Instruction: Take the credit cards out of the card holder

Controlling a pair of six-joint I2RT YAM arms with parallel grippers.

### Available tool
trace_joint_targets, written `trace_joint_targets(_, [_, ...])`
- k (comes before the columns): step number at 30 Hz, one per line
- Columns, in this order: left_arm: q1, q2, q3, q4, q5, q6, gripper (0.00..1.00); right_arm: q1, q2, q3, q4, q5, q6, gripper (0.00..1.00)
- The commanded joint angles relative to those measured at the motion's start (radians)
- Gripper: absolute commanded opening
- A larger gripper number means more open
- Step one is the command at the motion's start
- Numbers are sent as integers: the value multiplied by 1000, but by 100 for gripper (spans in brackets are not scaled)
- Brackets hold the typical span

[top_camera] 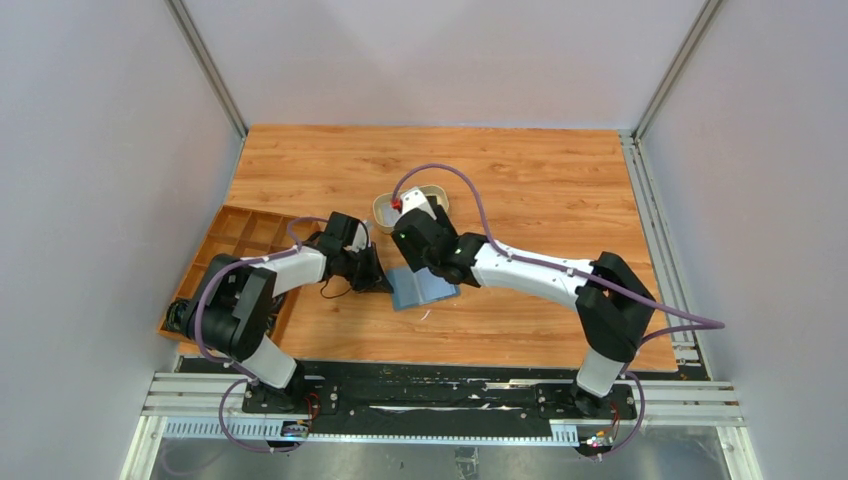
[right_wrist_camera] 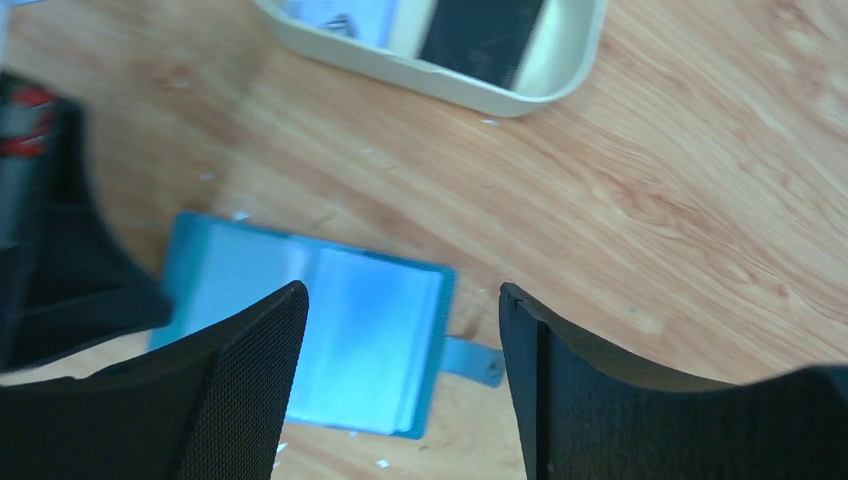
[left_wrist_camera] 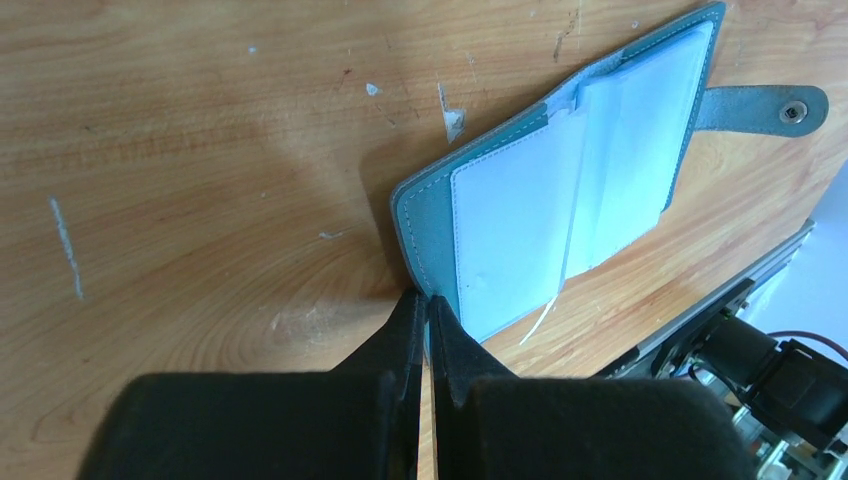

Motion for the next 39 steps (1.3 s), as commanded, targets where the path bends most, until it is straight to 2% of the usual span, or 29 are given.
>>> trace_joint_targets(1, [-1,-43,35,-75,-16,6,0,59,21,25,-16,-61,37,74])
trace_joint_targets(8, [-1,-75,50,-84,-14,-12,0,78,97,37,-1,-161,113,74])
trace_joint_targets(29, [-1,-89,58,-87,-11,-22,0,154,198,37,23,-190,126,73])
trace_joint_targets(39, [-1,-85,33,-34,18,-65,0,154,123,-123,197,-249,165,73])
